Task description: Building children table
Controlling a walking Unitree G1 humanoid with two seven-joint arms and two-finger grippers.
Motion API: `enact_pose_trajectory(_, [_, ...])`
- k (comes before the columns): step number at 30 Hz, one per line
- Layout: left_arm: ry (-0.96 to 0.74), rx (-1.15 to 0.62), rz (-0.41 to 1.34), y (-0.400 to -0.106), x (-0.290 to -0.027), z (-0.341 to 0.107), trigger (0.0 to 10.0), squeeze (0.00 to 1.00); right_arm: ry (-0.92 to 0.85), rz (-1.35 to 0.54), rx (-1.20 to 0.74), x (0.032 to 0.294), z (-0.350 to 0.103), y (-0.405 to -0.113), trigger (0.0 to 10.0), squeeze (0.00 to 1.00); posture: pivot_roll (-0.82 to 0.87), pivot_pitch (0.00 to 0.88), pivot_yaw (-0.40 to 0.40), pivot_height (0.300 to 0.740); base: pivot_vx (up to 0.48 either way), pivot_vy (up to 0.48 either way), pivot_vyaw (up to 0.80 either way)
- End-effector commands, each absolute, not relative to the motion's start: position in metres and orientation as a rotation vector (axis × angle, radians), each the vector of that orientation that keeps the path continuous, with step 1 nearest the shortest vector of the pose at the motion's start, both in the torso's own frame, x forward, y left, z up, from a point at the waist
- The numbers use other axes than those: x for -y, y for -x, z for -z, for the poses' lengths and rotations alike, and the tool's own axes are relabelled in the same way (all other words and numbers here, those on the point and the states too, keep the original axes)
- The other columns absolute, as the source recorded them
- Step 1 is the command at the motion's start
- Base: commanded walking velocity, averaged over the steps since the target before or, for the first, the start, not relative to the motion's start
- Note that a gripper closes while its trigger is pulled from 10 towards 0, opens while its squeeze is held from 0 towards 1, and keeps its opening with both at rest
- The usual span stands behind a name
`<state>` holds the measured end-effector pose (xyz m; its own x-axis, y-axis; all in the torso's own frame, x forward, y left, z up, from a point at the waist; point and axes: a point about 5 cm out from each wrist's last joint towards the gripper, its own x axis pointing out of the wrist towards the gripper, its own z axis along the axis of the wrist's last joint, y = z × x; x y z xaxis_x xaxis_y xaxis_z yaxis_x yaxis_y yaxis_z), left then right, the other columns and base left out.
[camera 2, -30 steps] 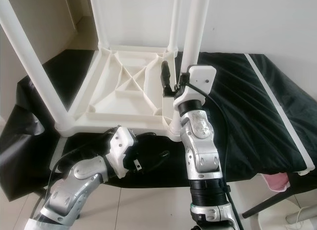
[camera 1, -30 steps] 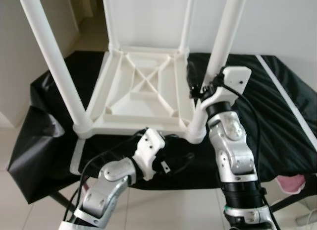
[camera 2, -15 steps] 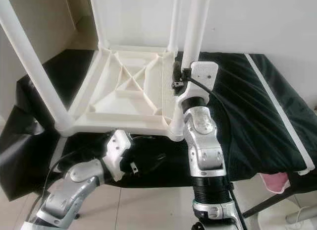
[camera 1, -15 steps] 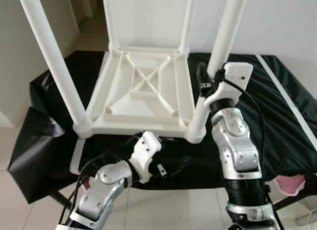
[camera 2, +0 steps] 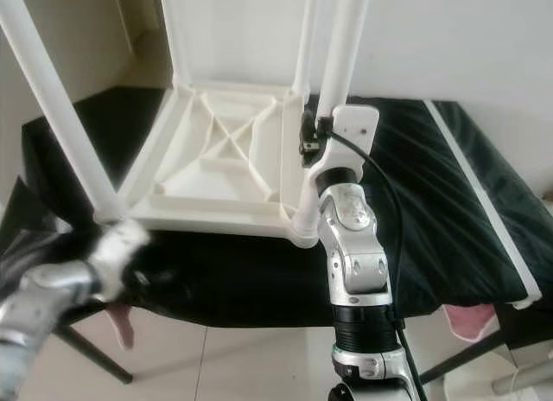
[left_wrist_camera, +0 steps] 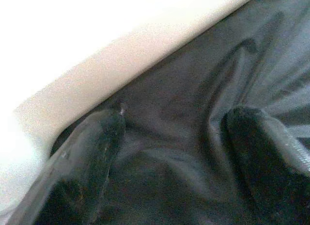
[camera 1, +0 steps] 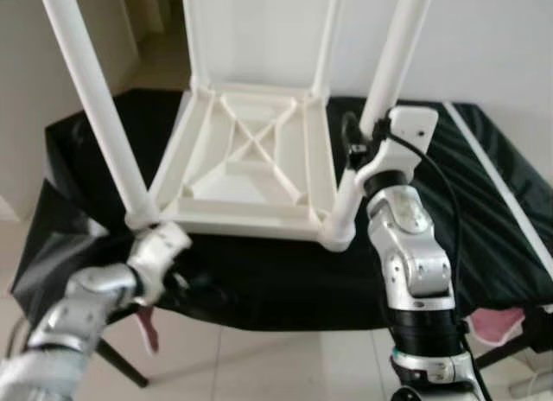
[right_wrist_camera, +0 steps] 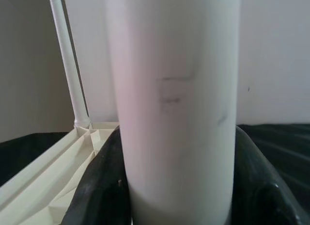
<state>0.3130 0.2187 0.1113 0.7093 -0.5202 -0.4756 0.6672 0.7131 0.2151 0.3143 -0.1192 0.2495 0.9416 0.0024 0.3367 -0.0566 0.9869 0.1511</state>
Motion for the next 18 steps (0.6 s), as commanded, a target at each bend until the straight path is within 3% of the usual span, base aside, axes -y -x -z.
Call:
enact_pose_trajectory(1, [-0.418,-0.459,0.539,-0.315,-0.231,-0.101,10.0,0.00,-0.227,-0.012,0.359,0.123,-0.257,-0.313,10.0,0.00,-0.01,0.012,-0.041,0.740,0.000,0.000,0.00])
enact_pose_trajectory(9, [-0.331,-0.491,0.426,-0.338,-0.232,-0.112,10.0,0.00,-0.373,0.042,0.350,0.136,-0.258,-0.311,10.0,0.00,-0.04,0.023,-0.021,0.740,0.000,0.000,0.00])
enact_pose_trajectory(13, [-0.311,-0.478,0.513,-0.341,-0.222,-0.117,10.0,0.00,-0.454,0.066,0.357,0.142,-0.258,-0.309,10.0,0.00,-0.05,0.025,-0.014,0.740,0.000,0.000,0.00])
enact_pose_trajectory(18, [-0.239,-0.377,0.852,-0.324,-0.182,-0.135,10.0,0.00,-0.561,0.057,0.325,0.139,-0.255,-0.308,10.0,0.00,-0.05,0.035,-0.010,0.740,0.000,0.000,0.00])
